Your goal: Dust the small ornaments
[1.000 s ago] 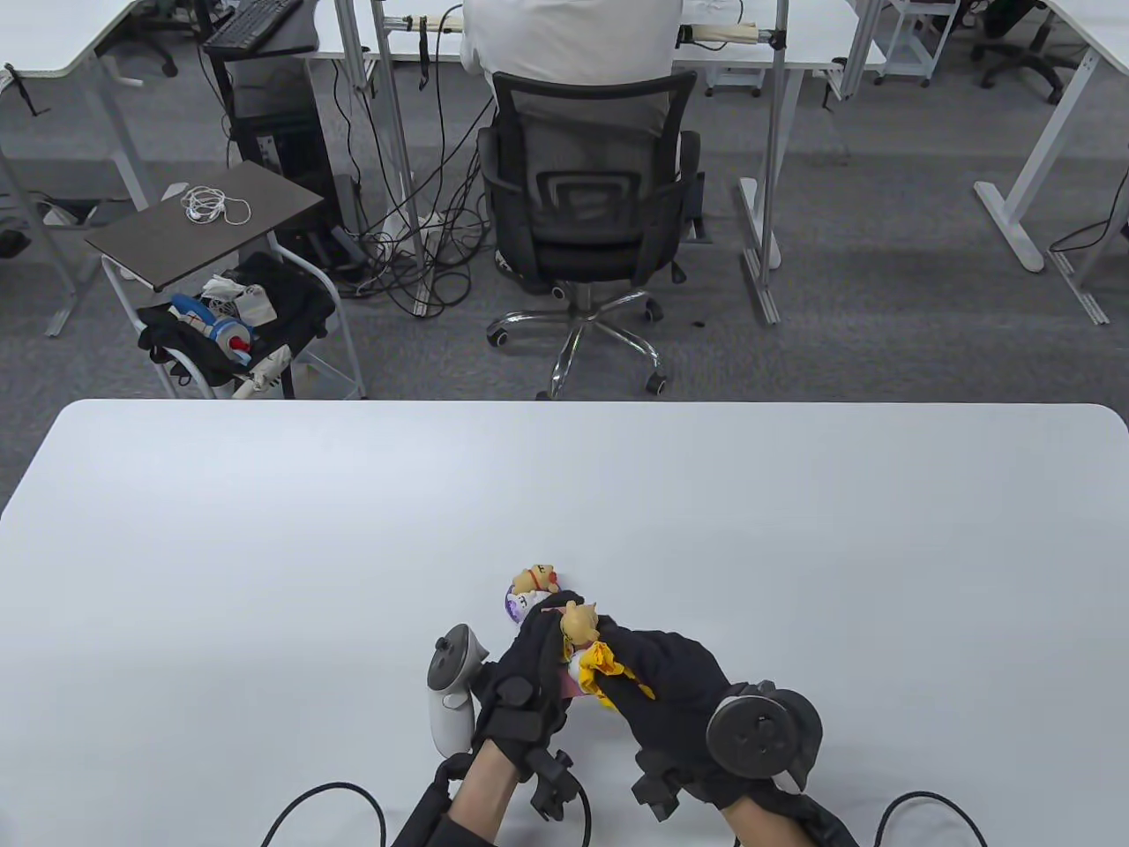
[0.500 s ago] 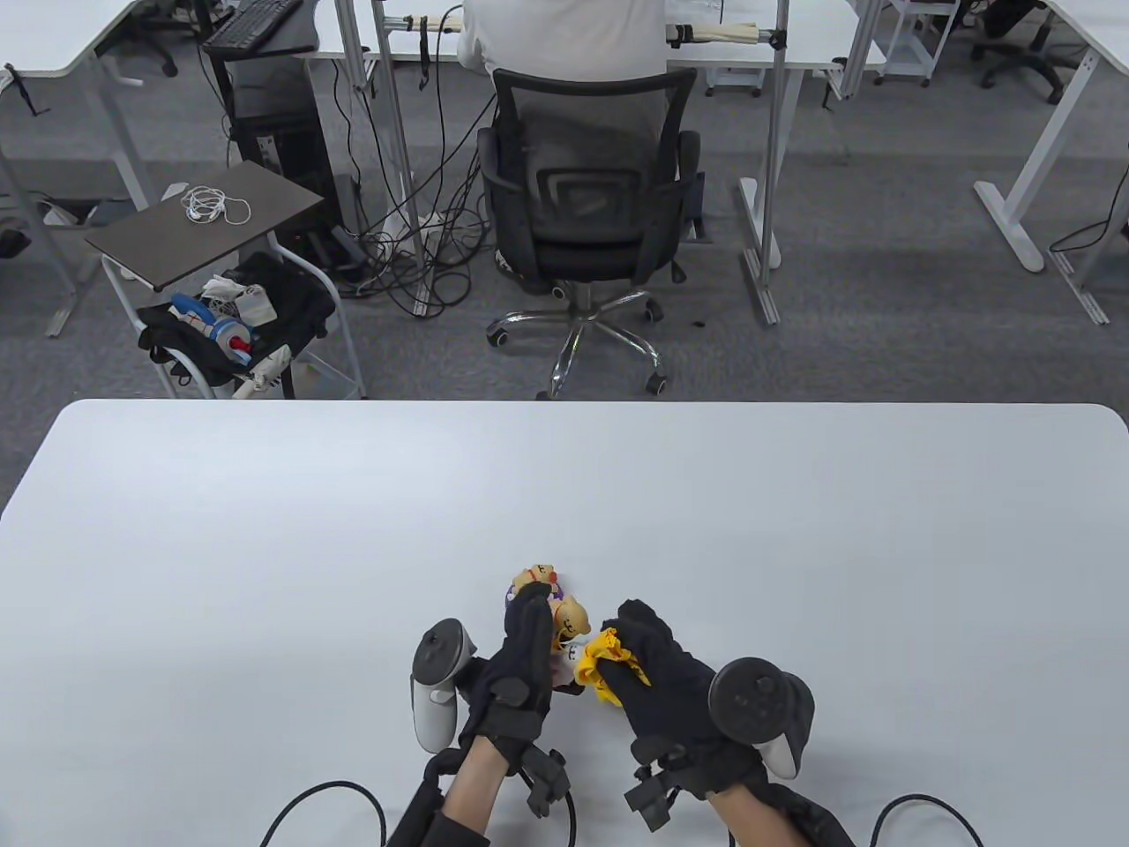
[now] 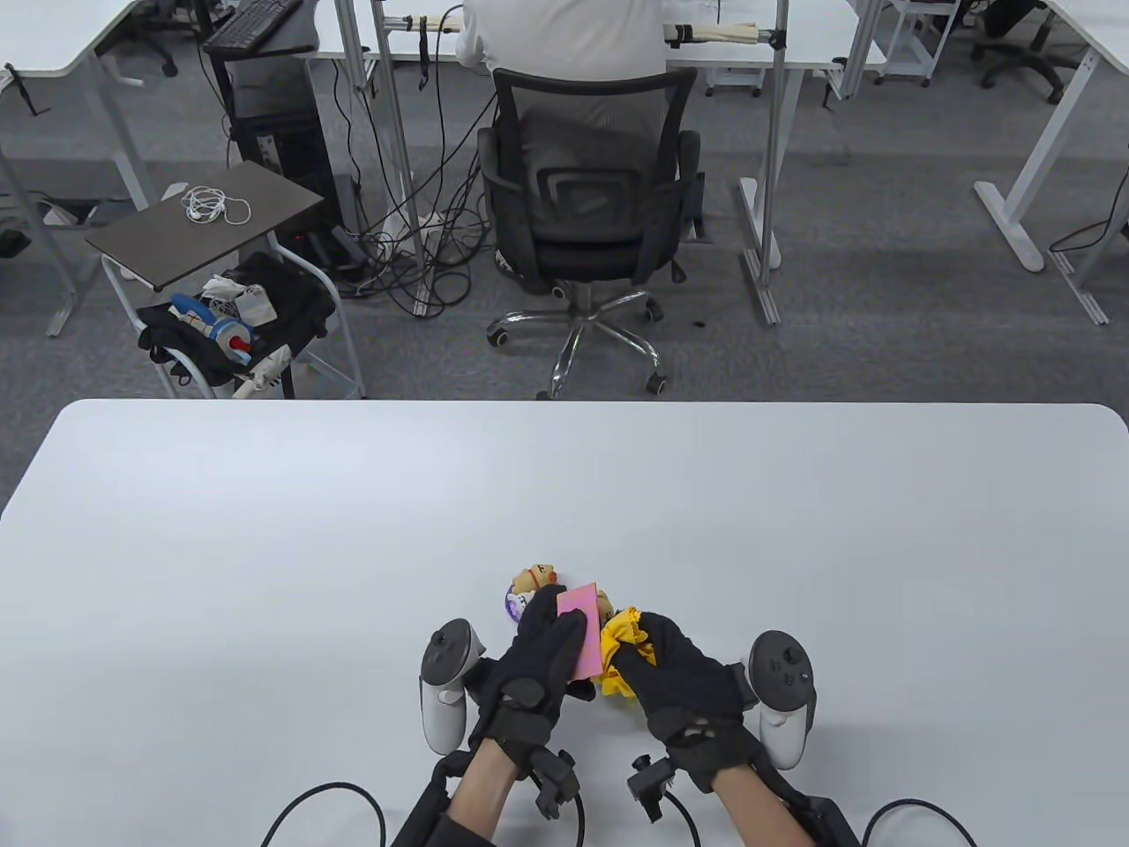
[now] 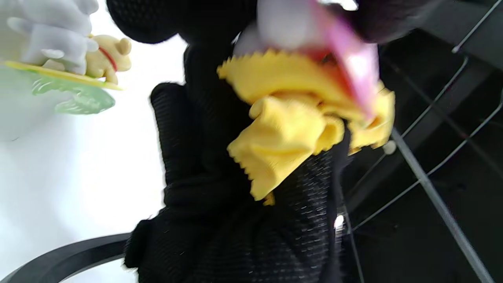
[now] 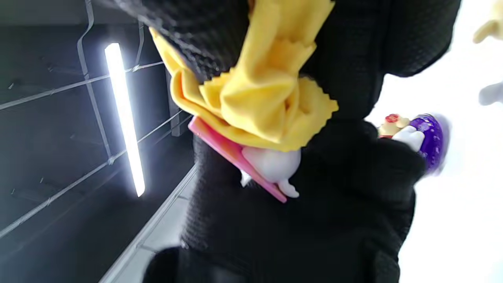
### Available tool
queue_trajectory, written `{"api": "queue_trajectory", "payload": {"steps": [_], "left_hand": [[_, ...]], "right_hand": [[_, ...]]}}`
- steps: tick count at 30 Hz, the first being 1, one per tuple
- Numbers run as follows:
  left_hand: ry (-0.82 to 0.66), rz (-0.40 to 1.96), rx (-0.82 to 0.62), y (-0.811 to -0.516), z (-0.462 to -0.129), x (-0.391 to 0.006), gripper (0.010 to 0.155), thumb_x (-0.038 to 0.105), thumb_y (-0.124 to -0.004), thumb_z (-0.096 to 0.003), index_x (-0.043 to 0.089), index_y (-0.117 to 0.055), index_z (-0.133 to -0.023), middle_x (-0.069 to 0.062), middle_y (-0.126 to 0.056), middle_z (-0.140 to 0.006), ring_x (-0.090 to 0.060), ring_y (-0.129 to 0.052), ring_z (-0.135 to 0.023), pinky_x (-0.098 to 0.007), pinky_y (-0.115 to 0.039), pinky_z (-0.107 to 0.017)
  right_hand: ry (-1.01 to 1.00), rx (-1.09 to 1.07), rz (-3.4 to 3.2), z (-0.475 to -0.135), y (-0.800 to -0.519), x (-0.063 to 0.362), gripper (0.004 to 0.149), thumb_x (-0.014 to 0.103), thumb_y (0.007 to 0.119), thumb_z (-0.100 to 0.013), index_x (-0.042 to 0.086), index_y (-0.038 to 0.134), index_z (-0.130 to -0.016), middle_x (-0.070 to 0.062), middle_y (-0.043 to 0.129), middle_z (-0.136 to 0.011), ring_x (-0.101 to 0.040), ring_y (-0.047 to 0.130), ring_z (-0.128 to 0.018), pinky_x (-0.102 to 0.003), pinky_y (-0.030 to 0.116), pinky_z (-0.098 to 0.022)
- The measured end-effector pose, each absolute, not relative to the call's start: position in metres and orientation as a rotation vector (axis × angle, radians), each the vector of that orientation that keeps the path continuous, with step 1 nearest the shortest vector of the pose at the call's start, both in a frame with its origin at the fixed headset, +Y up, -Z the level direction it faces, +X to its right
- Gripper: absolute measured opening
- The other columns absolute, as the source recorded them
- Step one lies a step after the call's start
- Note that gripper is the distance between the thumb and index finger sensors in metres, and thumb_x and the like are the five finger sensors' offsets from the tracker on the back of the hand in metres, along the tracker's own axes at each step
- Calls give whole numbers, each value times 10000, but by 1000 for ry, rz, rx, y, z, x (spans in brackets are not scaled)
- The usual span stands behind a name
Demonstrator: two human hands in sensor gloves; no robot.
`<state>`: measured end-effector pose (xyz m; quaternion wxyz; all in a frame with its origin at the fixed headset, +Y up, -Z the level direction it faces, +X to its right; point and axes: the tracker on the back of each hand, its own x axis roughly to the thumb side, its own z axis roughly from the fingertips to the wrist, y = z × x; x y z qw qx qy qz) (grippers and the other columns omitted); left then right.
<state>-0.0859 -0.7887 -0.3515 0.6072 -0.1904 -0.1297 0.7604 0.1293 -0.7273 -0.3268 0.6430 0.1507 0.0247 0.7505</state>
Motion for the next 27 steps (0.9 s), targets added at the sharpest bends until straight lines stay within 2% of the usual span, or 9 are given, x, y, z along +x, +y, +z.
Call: {"api": "queue_trajectory", "payload": {"steps": [3, 5, 9, 11, 16, 19, 21, 24, 27], "left_hand": [[-300, 1882, -502, -797, -352, -85, 784, 759, -554, -560, 355, -183, -1120, -180, -386, -1110, -282, -632, -844, -525, -590, -693], [-301, 1935, -539, -798, -353, -88, 720, 731, -583, -566, 429, -242, -1124, -184, -390, -1152, -451, -409, -1015, -608, -425, -744], [-332, 1976, -479, -797, -355, -91, 643, 650, -583, -595, 439, -268, -1114, -152, -478, -1172, -546, -445, -1028, -661, -437, -732], [-360, 2019, -480, -796, -356, -93, 600, 598, -576, -612, 435, -267, -1100, -160, -460, -1160, -549, -461, -1023, -660, -433, -741], [-207, 1875, -449, -800, -356, -100, 588, 611, -547, -607, 455, -228, -1075, -163, -401, -1074, -394, -639, -962, -574, -585, -714], [-229, 1840, -546, -805, -354, -92, 685, 730, -449, -551, 397, -229, -1107, -205, -368, -1057, -374, -661, -881, -482, -683, -616], [-245, 1864, -574, -805, -353, -83, 765, 781, -402, -501, 360, -271, -1126, -231, -358, -1052, -399, -641, -852, -483, -671, -577], [-241, 1759, -551, -802, -352, -82, 835, 828, -360, -443, 355, -365, -1132, -239, -477, -1029, -390, -703, -782, -438, -716, -488], [-263, 1670, -544, -797, -349, -82, 868, 836, -381, -434, 313, -477, -1120, -240, -634, -965, -397, -789, -680, -415, -758, -377]], "right_hand": [[-100, 433, 1927, -320, -721, 125, 477, 309, 854, -478, 167, 770, -926, -212, 861, -875, -406, 969, -711, -579, 777, -564], [-154, 476, 1997, -318, -718, 121, 481, 317, 860, -476, 184, 771, -929, -186, 887, -852, -364, 1003, -666, -559, 800, -540], [-305, 488, 2151, -312, -711, 117, 481, 312, 873, -474, 186, 784, -930, -136, 936, -765, -302, 1020, -541, -558, 801, -516], [-363, 494, 2214, -309, -706, 118, 493, 317, 875, -476, 185, 777, -941, -129, 934, -749, -285, 1009, -514, -559, 793, -521], [-528, 494, 2183, -304, -692, 129, 508, 315, 892, -470, 189, 768, -947, -138, 912, -754, -275, 980, -489, -568, 774, -533], [-557, 634, 2278, -296, -691, 117, 475, 326, 932, -451, 222, 841, -905, -135, 911, -755, -275, 963, -483, -581, 760, -543], [-593, 725, 2410, -292, -695, 102, 465, 340, 957, -436, 227, 879, -880, -116, 884, -781, -282, 936, -526, -594, 735, -563], [-733, 763, 2540, -289, -696, 93, 462, 373, 941, -438, 237, 876, -875, -86, 876, -782, -275, 923, -559, -591, 722, -580], [-746, 639, 2511, -299, -695, 104, 462, 364, 913, -461, 214, 854, -894, -100, 865, -776, -279, 914, -545, -588, 716, -578]]}}
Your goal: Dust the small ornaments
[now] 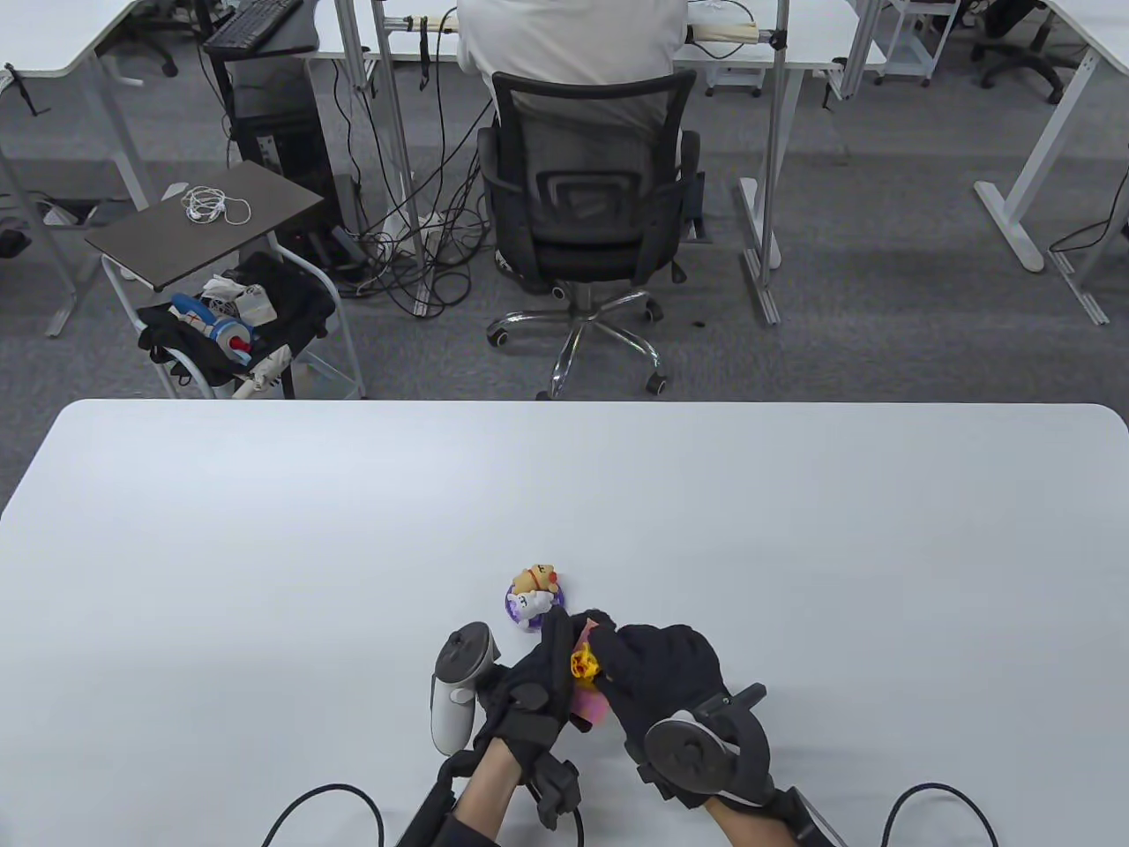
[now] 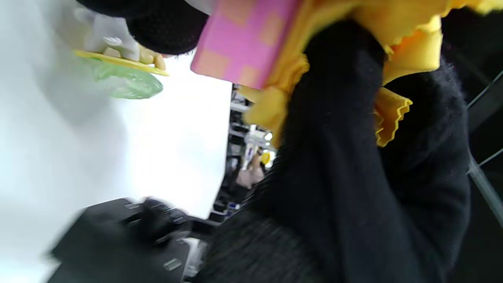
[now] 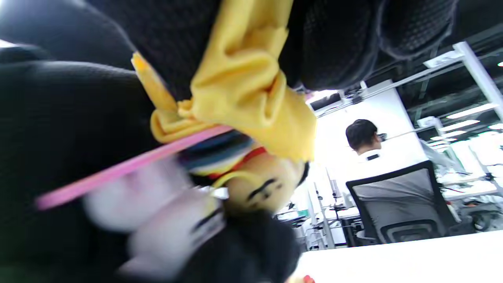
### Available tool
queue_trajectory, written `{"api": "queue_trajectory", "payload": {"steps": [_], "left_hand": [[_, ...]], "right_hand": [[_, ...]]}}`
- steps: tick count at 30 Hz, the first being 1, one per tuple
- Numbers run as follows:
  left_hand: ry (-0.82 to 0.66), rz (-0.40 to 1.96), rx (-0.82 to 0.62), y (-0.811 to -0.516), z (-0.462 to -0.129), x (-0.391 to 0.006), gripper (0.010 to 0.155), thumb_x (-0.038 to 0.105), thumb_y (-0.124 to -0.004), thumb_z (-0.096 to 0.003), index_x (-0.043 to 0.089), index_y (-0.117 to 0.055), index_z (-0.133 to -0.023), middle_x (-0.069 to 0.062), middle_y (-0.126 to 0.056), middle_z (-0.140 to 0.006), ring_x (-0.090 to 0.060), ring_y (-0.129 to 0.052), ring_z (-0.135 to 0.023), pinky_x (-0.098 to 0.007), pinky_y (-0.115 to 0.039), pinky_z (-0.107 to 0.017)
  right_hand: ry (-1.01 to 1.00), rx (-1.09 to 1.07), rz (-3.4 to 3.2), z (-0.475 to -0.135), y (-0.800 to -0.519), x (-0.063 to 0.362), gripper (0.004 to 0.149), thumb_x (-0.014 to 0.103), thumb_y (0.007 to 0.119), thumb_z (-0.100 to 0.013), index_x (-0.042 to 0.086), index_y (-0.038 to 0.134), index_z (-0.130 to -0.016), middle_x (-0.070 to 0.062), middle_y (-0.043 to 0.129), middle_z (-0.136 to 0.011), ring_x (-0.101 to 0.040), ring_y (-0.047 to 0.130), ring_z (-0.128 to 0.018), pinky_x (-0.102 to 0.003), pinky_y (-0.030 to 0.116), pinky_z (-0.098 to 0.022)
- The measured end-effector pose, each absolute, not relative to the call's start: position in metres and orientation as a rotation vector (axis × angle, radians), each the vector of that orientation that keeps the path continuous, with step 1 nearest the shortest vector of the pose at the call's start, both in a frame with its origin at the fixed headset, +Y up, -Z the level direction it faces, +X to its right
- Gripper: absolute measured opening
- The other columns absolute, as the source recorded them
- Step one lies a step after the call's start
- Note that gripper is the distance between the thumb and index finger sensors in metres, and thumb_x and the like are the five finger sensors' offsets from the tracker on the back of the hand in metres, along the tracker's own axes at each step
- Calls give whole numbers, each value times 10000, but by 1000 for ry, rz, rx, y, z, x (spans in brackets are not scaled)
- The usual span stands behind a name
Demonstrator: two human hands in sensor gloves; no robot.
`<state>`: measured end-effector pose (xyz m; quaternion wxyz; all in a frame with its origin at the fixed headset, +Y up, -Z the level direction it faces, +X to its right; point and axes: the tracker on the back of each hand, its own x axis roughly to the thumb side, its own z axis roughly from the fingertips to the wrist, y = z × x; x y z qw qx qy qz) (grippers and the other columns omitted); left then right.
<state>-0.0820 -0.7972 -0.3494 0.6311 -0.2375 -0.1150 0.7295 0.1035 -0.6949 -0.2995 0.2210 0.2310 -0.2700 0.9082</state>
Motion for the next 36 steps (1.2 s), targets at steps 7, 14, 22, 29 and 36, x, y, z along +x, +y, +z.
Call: {"api": "queue_trajectory", "payload": {"steps": [7, 14, 22, 29, 36], "left_hand": [[-284, 1756, -615, -801, -351, -76, 899, 852, -330, -431, 298, -362, -1138, -227, -537, -1012, -390, -732, -748, -408, -738, -427], [-248, 1773, -667, -805, -348, -82, 895, 850, -383, -436, 291, -516, -1122, -248, -669, -939, -398, -818, -633, -385, -775, -316], [-199, 1454, -549, -788, -362, -103, 693, 736, -611, -551, 295, -534, -1081, -187, -719, -917, -343, -874, -607, -354, -800, -291], [4, 1122, -279, -755, -385, -162, 626, 628, -700, -548, 291, -581, -1062, -189, -747, -918, -363, -891, -622, -393, -809, -310], [211, 704, -142, -752, -424, -201, 597, 583, -686, -535, 339, -579, -1069, -182, -712, -998, -426, -807, -812, -511, -748, -525]], "right_hand": [[-669, 657, 2420, -292, -688, 113, 481, 354, 931, -450, 180, 854, -892, -115, 889, -742, -268, 934, -491, -575, 747, -551], [-723, 686, 2554, -284, -691, 86, 472, 373, 938, -438, 216, 863, -876, -82, 892, -748, -268, 922, -532, -601, 685, -607], [-587, 387, 2536, -318, -704, 137, 481, 371, 939, -441, 194, 859, -882, -92, 893, -743, -270, 927, -524, -593, 701, -592], [-465, 233, 2423, -332, -711, 167, 484, 374, 942, -437, 186, 869, -877, -98, 905, -731, -272, 938, -510, -588, 719, -578], [-455, 224, 2408, -332, -713, 172, 482, 378, 941, -436, 189, 873, -874, -95, 910, -728, -268, 945, -506, -584, 728, -573]]}}
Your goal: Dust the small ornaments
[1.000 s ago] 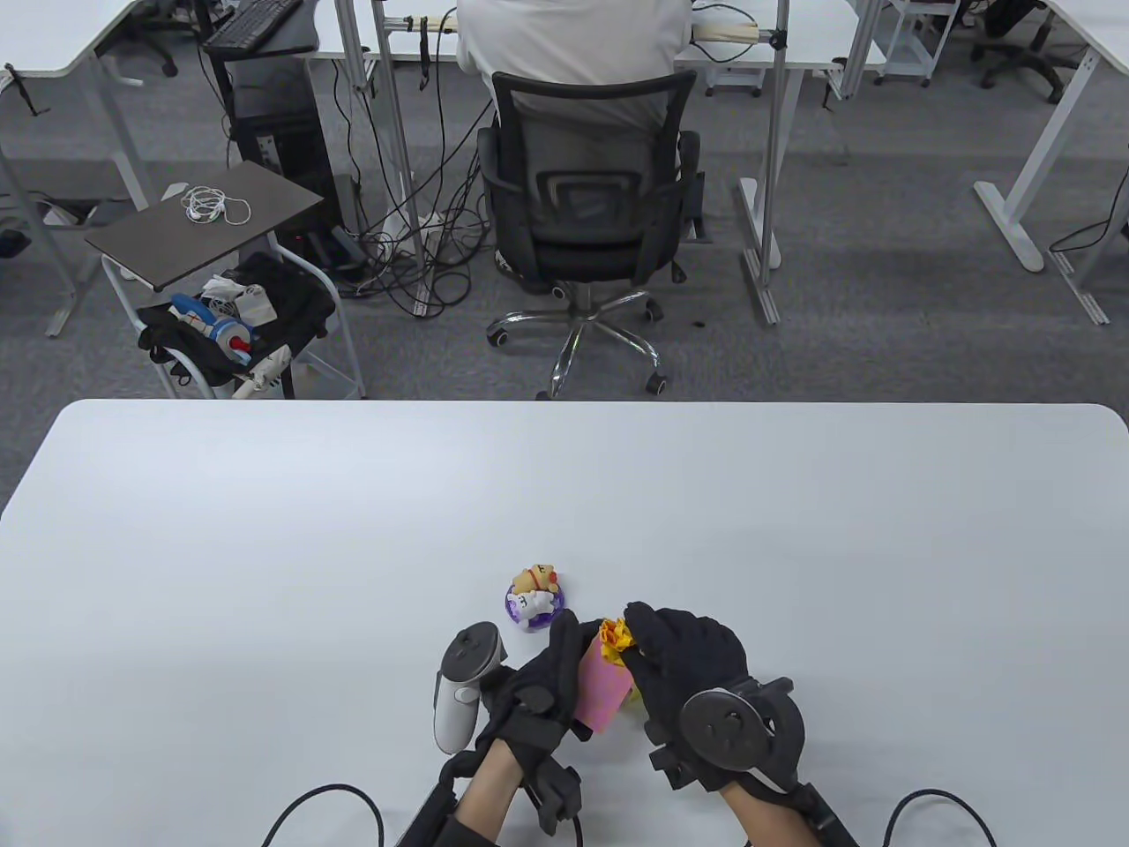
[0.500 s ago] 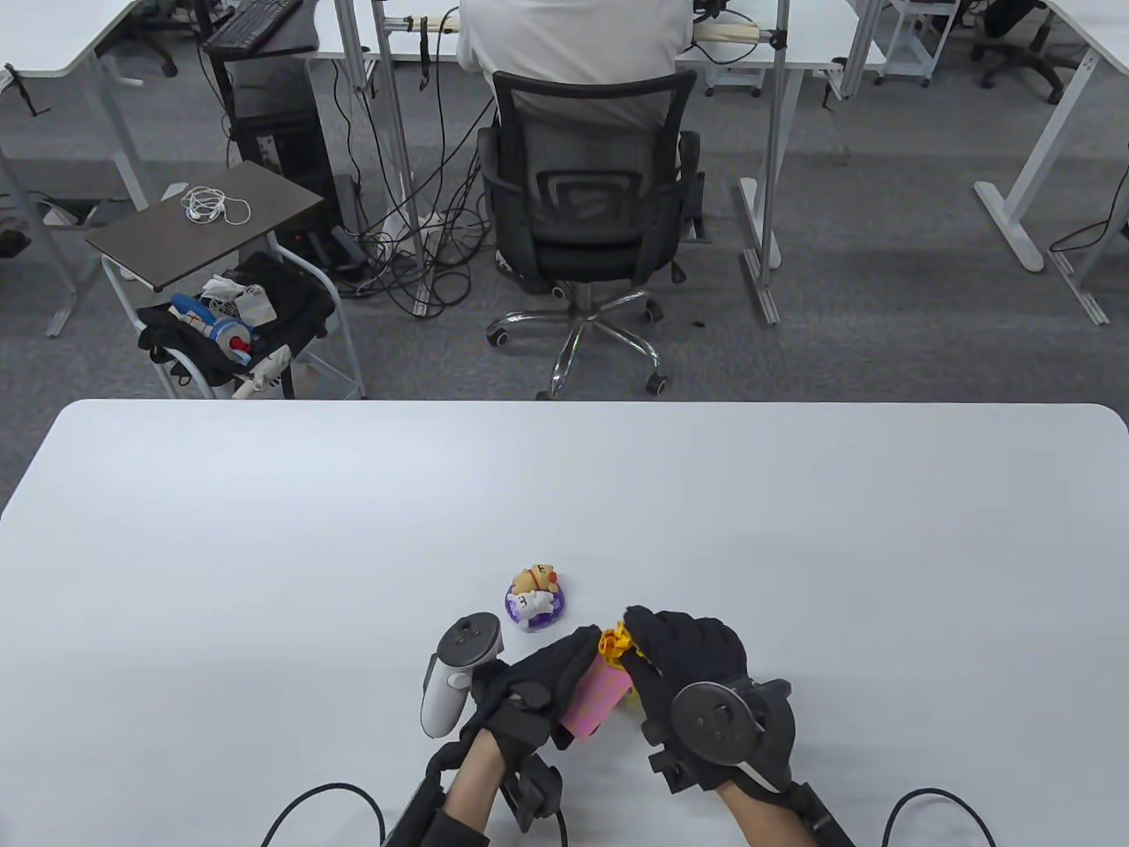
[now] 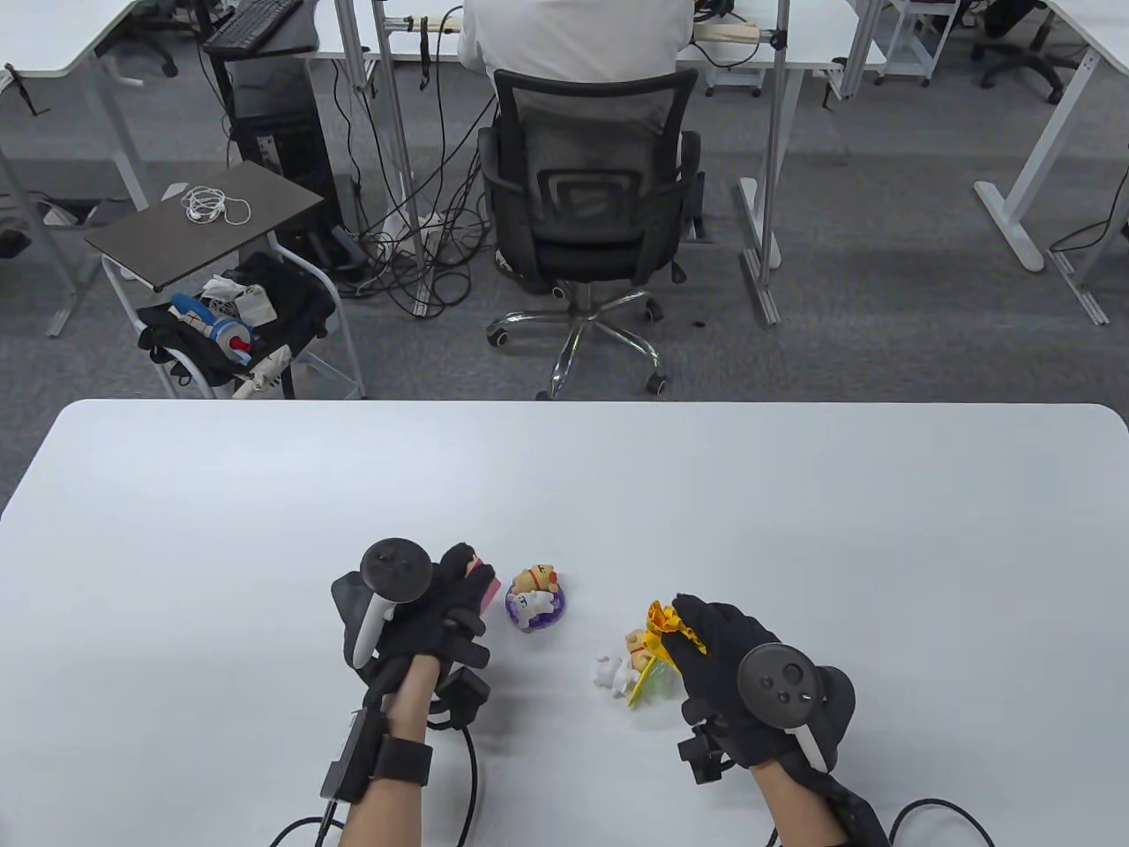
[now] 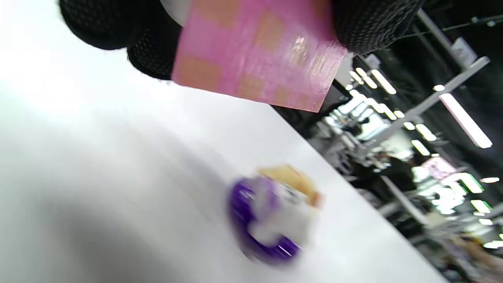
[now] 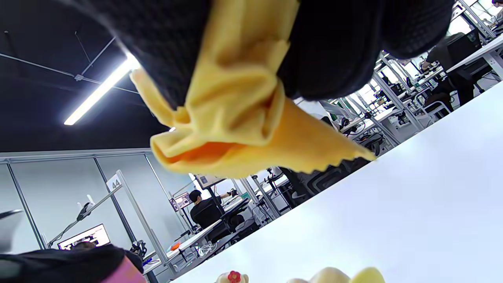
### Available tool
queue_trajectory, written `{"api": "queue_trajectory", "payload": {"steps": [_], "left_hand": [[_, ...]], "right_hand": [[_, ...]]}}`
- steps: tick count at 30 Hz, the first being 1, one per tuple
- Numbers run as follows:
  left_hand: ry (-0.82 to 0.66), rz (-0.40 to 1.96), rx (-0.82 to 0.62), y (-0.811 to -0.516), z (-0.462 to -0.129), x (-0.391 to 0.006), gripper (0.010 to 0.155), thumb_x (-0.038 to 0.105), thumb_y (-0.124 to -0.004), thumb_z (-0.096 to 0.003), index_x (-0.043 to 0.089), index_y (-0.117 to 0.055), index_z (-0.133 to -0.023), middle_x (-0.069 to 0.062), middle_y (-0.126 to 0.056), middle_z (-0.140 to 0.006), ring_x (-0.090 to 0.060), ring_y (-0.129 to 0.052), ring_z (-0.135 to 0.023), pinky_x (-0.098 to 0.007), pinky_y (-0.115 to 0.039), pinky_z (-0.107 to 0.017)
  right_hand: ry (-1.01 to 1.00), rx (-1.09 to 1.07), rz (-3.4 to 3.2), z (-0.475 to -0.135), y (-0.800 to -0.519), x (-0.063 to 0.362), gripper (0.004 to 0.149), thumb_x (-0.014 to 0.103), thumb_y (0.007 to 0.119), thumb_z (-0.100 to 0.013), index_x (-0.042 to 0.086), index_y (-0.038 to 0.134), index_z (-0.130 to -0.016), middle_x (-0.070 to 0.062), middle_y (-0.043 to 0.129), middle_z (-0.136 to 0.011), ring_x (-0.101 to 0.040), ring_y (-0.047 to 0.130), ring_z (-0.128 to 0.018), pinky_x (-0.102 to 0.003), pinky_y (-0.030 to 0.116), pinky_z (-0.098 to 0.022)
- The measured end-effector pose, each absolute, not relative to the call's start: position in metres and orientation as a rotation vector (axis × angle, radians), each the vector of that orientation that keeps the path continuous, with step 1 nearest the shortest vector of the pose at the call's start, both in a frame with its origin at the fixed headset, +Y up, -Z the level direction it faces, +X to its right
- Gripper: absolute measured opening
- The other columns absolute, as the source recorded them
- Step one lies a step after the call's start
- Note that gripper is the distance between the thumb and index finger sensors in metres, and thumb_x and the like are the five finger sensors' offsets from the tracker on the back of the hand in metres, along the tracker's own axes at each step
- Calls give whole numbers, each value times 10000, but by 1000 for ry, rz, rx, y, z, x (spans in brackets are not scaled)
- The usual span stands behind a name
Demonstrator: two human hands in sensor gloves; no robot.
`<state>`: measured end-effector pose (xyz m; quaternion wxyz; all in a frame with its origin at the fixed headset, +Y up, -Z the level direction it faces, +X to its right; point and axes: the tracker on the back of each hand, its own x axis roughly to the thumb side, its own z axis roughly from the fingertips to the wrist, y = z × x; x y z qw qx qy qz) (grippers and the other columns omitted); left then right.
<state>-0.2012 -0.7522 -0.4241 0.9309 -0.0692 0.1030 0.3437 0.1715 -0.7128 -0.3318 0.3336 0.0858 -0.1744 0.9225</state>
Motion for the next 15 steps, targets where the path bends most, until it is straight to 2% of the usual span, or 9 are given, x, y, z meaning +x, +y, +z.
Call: {"api": "queue_trajectory", "payload": {"steps": [1, 3, 7, 15], "left_hand": [[234, 681, -161, -756, -434, -205, 596, 568, -681, -539, 345, -552, -1077, -180, -671, -1029, -436, -750, -866, -535, -705, -576], [272, 648, -187, -761, -448, -210, 593, 554, -673, -542, 345, -536, -1080, -191, -651, -1036, -448, -722, -875, -551, -672, -604], [308, 424, -218, -770, -475, -216, 581, 558, -638, -538, 382, -515, -1078, -160, -648, -1058, -432, -632, -935, -555, -591, -672], [355, 343, -279, -788, -496, -228, 578, 561, -582, -538, 410, -460, -1082, -117, -596, -1101, -411, -502, -1006, -562, -484, -733]], "right_hand": [[-448, 222, 2409, -332, -714, 172, 482, 379, 941, -436, 188, 873, -874, -95, 911, -727, -267, 946, -504, -583, 729, -572], [-440, 217, 2410, -334, -715, 173, 481, 379, 940, -436, 190, 873, -873, -96, 911, -727, -267, 946, -503, -582, 731, -570], [-424, 200, 2414, -338, -717, 174, 482, 370, 944, -436, 183, 874, -875, -101, 910, -728, -274, 943, -505, -587, 725, -573], [-383, 184, 2448, -345, -724, 173, 481, 368, 945, -437, 182, 876, -875, -104, 911, -728, -277, 944, -506, -589, 723, -573]]}}
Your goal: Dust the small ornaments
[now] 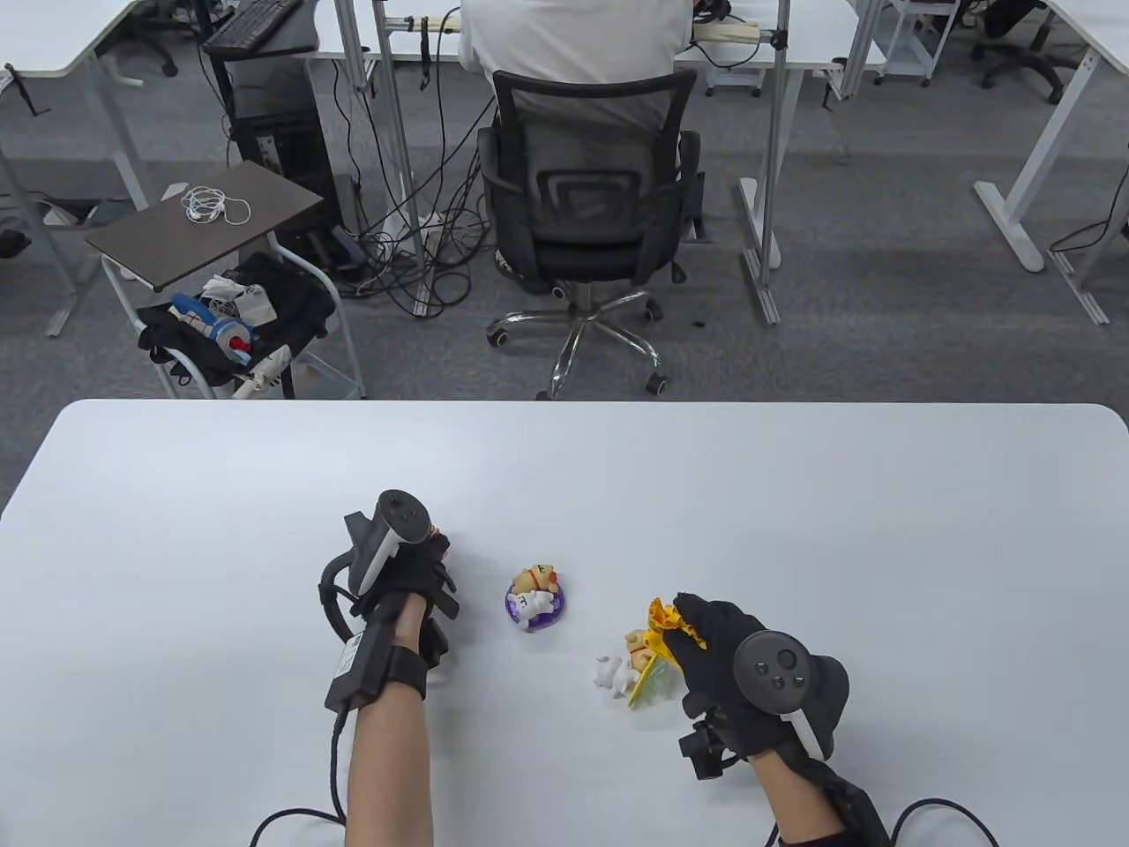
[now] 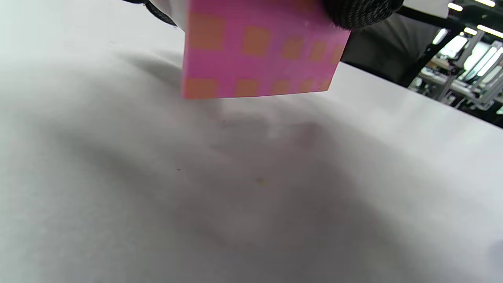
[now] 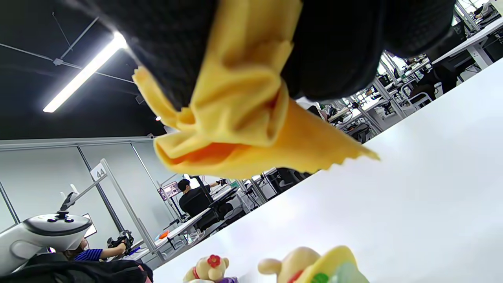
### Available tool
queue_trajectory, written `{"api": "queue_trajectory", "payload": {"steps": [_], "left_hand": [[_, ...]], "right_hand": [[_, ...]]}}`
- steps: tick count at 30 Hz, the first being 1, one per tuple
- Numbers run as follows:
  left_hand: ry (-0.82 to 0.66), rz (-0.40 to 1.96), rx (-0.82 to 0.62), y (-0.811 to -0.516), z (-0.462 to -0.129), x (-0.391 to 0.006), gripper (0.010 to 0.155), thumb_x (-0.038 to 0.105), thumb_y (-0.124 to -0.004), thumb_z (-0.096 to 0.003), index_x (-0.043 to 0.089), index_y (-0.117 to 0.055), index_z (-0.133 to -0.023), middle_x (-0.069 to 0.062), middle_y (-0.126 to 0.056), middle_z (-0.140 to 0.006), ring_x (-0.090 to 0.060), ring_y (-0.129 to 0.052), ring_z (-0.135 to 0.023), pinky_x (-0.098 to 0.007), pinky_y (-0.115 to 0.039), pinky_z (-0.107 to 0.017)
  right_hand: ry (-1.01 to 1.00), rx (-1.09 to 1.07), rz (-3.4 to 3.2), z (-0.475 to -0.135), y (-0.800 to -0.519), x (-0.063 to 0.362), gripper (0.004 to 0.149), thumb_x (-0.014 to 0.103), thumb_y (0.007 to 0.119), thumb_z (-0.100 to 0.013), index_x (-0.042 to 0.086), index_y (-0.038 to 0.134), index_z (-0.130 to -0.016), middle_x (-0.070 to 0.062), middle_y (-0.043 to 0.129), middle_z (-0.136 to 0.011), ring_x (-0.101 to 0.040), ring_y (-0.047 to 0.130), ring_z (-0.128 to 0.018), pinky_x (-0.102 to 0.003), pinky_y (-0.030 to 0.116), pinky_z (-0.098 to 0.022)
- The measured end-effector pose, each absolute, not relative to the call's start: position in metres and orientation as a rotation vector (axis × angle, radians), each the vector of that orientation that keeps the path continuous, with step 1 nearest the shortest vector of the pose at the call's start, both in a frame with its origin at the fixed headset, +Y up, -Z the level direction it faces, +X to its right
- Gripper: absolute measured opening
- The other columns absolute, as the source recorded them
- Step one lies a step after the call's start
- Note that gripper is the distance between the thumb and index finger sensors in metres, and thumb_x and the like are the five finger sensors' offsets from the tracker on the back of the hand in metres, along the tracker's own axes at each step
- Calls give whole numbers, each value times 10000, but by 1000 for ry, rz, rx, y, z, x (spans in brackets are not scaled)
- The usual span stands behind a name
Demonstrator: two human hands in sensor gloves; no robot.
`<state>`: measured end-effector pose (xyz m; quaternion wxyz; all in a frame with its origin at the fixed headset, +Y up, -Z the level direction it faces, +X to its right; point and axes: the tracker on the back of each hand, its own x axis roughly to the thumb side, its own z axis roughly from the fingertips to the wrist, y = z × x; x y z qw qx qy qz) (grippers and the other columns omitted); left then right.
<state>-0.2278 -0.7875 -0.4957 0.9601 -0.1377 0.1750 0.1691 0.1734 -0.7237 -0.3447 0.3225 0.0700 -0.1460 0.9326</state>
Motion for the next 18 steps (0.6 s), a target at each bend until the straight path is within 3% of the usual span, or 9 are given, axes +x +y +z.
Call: {"api": "queue_trajectory", "payload": {"steps": [6, 11, 18], "left_hand": [[367, 340, -310, -796, -496, -230, 592, 566, -560, -536, 392, -438, -1088, -81, -602, -1117, -393, -487, -1029, -560, -471, -742], [369, 349, -304, -796, -490, -236, 683, 603, -617, -525, 370, -337, -1103, -66, -585, -1135, -406, -526, -1018, -566, -490, -735], [344, 463, -197, -770, -462, -242, 721, 626, -627, -518, 318, -342, -1103, -84, -486, -1170, -411, -445, -1045, -565, -477, -739]], "right_hand": [[-371, 167, 2457, -347, -726, 174, 484, 366, 945, -437, 177, 874, -877, -106, 912, -726, -275, 946, -493, -586, 730, -567], [-361, 184, 2482, -346, -726, 172, 484, 368, 946, -435, 180, 876, -875, -105, 914, -724, -275, 948, -490, -586, 732, -564], [-342, 197, 2525, -345, -730, 170, 483, 367, 946, -435, 176, 879, -874, -106, 915, -725, -278, 951, -495, -585, 733, -565]]}}
